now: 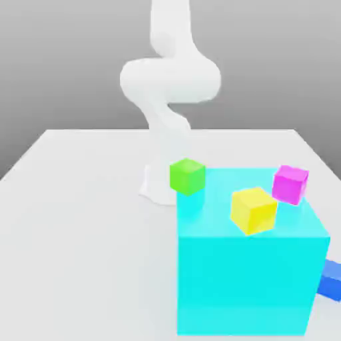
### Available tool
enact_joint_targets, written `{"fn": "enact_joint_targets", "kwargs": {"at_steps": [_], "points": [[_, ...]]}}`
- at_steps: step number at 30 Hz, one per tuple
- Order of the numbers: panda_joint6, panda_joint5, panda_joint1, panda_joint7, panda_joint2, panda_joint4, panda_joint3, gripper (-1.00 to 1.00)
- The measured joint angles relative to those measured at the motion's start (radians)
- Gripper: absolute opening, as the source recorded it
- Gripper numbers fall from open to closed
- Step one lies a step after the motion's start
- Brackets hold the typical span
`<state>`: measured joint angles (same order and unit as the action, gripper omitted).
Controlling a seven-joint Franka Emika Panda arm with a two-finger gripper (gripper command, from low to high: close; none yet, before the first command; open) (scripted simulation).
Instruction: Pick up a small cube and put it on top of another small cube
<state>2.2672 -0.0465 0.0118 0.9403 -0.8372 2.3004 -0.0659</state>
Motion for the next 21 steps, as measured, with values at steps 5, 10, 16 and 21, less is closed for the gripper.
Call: {"fn": "enact_joint_targets", "kwargs": {"at_steps": [5, 10, 16, 21], "points": [[-0.055, -0.094, 0.024, 0.289, -0.061, 0.004, -0.143, 0.0], [-0.087, -0.184, 0.051, 0.57, -0.092, 0.012, -0.295, 0.0], [-0.096, -0.29, 0.096, 0.904, -0.087, 0.026, -0.494, 0.0], [-0.076, -0.378, 0.159, 1.174, -0.045, 0.04, -0.679, 0.0]]}}
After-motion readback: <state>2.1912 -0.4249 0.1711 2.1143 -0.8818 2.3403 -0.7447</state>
